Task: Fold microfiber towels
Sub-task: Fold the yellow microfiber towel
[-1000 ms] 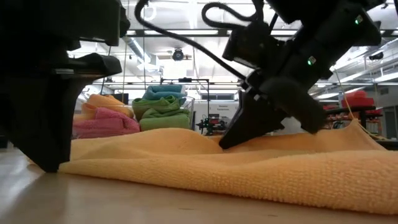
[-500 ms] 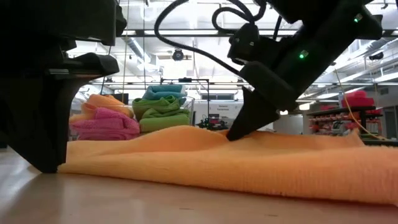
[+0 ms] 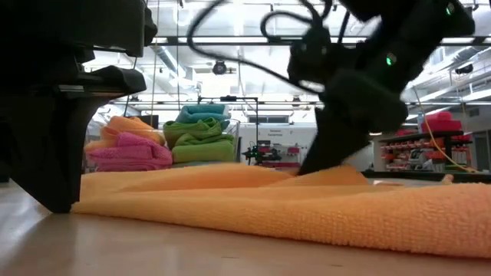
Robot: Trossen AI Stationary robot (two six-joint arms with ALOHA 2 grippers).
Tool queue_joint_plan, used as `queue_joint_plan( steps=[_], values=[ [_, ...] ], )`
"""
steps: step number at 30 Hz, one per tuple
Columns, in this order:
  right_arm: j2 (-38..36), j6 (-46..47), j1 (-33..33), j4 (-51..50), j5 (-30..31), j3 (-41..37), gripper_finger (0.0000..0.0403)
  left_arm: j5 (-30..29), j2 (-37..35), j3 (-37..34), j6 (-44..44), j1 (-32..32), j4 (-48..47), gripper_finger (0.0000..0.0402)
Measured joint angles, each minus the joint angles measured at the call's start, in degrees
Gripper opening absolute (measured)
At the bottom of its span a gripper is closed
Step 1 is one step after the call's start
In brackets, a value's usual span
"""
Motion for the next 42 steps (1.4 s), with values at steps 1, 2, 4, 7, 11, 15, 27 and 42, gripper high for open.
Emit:
queue_joint_plan(
  steps=[1, 2, 4, 7, 11, 15, 27, 42],
  values=[
    [-0.4, -1.3, 0.0, 0.2, -0.3, 0.6, 0.0057, 0.1, 0.0, 0.0, 0.0, 0.0, 0.0, 0.0024],
    [-0.9, -2.7, 0.1, 0.0, -0.6, 0.8, 0.0069, 0.1, -0.1, 0.0, 0.0, 0.0, 0.0, 0.0024],
    [-1.7, -5.2, 0.2, 0.2, -1.9, 2.1, 0.0092, 0.2, -0.2, 0.0, 0.0, 0.0, 0.0, 0.0022],
    [-2.7, -9.1, 0.2, 1.0, -1.8, 3.1, 0.0121, 0.5, -0.5, 0.0, -0.1, 0.0, 0.1, 0.0017],
    [-2.6, -16.2, -0.1, 8.7, 0.5, 3.3, 0.0142, 0.6, -0.6, 0.0, -0.1, 0.0, 0.1, 0.0016],
    [-2.3, -22.0, -1.8, 14.9, 1.3, 3.3, 0.0143, 0.5, -0.6, 0.0, -0.1, 0.0, 0.1, 0.0023],
    [4.7, -27.7, -10.9, 24.6, -7.7, 3.2, 0.0127, 0.4, -0.6, 0.0, -0.1, 0.0, 0.0, 0.0017],
    [7.5, -25.8, -2.0, 28.9, -21.1, 3.3, 0.0127, -0.8, -0.6, 0.0, -1.0, 0.5, -0.2, 0.0018]
  ],
)
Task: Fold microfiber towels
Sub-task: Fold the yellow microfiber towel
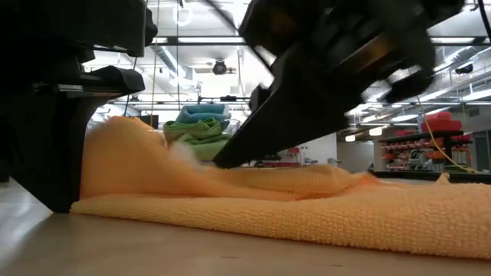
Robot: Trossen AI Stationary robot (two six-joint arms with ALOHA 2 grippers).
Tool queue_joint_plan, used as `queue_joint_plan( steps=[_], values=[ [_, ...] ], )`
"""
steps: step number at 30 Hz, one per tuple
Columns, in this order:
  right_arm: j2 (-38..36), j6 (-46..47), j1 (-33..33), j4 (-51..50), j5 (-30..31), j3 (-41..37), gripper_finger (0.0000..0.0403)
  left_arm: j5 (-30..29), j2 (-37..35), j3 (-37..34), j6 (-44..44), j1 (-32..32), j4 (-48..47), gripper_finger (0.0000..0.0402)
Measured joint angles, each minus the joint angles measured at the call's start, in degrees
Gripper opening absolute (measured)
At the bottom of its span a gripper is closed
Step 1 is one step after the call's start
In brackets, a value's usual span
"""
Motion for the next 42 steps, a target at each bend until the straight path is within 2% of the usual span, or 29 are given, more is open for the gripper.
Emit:
queue_joint_plan(
  steps=[9, 15, 19, 26, 30, 33, 40, 42],
  values=[
    [0.0, -3.8, 5.8, 2.3, -1.3, 0.0, 0.0127, -0.1, 0.0, 0.0, 0.0, 0.0, 0.0, 0.0019],
    [-1.0, -6.0, 3.8, 2.4, 4.2, 1.8, 0.0127, -0.3, 0.0, 0.0, -0.2, -0.1, 0.0, 0.0028],
    [-1.0, -7.5, 1.5, 2.8, 4.3, 2.1, 0.0127, -0.3, 0.0, 0.0, -1.2, -0.2, 0.0, 0.0026],
    [4.7, -8.3, 0.6, 11.4, 3.9, 2.3, 0.0127, -0.3, 0.0, 0.0, -1.2, -0.2, 0.0, 0.0017],
    [6.8, -7.5, 0.3, 12.5, 5.6, 4.8, 0.0127, -0.3, 0.0, 0.0, -1.2, -0.2, 0.0, 0.0018],
    [8.4, -7.9, 0.1, 10.9, 1.8, 6.6, 0.0126, -0.3, 0.0, 0.0, -1.2, -0.2, 0.0, 0.0024],
    [9.3, -6.7, 1.5, 4.5, -13.3, 9.1, 0.0126, -0.4, 0.0, 0.0, -1.2, -0.2, 0.0, 0.0026],
    [8.7, -7.4, 1.9, 2.4, -14.9, 9.0, 0.0126, -0.3, 0.0, 0.0, -1.2, -0.2, 0.0, 0.0022]
  ],
)
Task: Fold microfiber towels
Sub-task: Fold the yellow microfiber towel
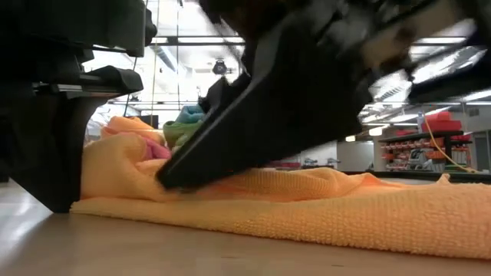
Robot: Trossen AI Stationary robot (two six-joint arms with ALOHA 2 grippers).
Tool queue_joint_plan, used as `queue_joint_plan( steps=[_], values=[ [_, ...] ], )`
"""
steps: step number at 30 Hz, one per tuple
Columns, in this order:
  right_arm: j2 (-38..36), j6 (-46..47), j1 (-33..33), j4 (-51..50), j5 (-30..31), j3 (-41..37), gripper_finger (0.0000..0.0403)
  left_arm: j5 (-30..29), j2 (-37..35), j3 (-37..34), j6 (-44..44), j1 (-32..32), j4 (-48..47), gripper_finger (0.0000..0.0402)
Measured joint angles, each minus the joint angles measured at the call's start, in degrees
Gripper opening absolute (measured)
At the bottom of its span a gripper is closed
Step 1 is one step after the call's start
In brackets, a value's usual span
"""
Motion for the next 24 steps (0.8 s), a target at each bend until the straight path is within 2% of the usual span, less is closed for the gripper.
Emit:
queue_joint_plan(
  steps=[3, 10, 16, 24],
  values=[
    [-2.2, -1.1, 0.7, -2.2, 0.7, 0.0, 0.0126, 0.0, 0.0, 0.0, 0.0, 0.0, 0.0, 0.0017],
    [-5.3, -2.4, -0.1, -5.5, 10.5, 0.0, 0.0126, 0.0, 0.0, 0.0, 0.0, 0.0, 0.0, 0.0026],
    [-4.5, -6.6, 0.8, -4.5, 14.2, 0.0, 0.0126, 0.1, 0.0, 0.0, 0.1, 0.0, 0.0, 0.0024],
    [-2.9, -11.5, 3.1, -1.6, 22.7, 0.0, 0.0126, 0.1, 0.0, 0.0, 0.0, 0.0, 0.1, 0.002]
  ],
)
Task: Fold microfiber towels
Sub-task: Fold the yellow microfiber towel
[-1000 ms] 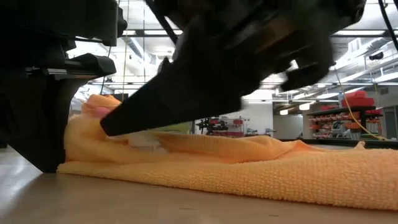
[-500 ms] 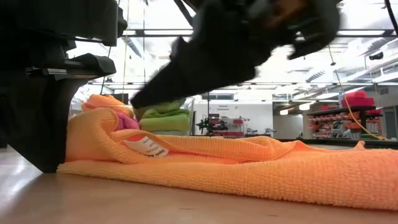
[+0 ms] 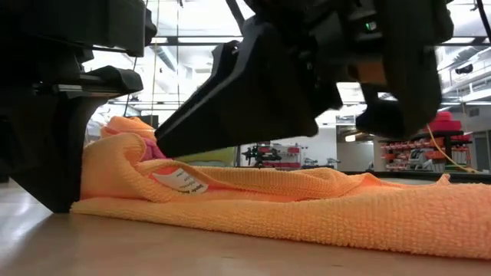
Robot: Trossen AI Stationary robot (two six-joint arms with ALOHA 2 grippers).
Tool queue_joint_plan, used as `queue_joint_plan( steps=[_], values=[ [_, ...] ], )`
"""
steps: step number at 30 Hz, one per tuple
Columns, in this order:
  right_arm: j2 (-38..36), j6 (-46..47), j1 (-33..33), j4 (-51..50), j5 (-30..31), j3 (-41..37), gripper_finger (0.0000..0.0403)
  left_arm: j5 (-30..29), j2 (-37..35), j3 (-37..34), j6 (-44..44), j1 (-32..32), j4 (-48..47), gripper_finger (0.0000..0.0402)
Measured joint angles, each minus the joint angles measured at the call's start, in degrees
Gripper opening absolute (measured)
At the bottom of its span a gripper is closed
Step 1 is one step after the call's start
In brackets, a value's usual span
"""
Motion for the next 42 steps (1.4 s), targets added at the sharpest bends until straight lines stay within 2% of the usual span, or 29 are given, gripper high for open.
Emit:
queue_joint_plan(
  steps=[6, 13, 18, 24, 33, 42],
  values=[
    [0.1, -0.1, -0.3, -0.1, 0.5, -0.1, 0.0126, -0.1, 0.0, 0.0, 0.0, 0.0, 0.0, 0.0029],
    [1.7, -0.2, -0.5, 1.2, 0.5, -0.2, 0.0133, -0.1, 0.0, 0.0, 0.0, 0.0, 0.0, 0.0017],
    [2.4, -0.6, -0.5, 1.8, 1.8, -0.2, 0.0152, 0.0, 0.0, 0.0, 0.0, 0.0, 0.0, 0.002],
    [2.5, -0.7, -0.5, 1.1, 3.9, -0.2, 0.015, -0.1, 0.0, 0.0, 0.0, 0.0, 0.1, 0.0029],
    [2.5, -1.4, -0.5, 0.0, 6.2, -0.2, 0.0116, -0.1, 0.0, 0.0, 0.0, 0.0, 0.1, 0.0016],
    [2.5, -1.4, -0.5, -0.2, 6.2, -0.2, 0.0053, -0.1, 0.0, 0.0, 0.0, 0.0, 0.1, 0.0028]
  ],
)
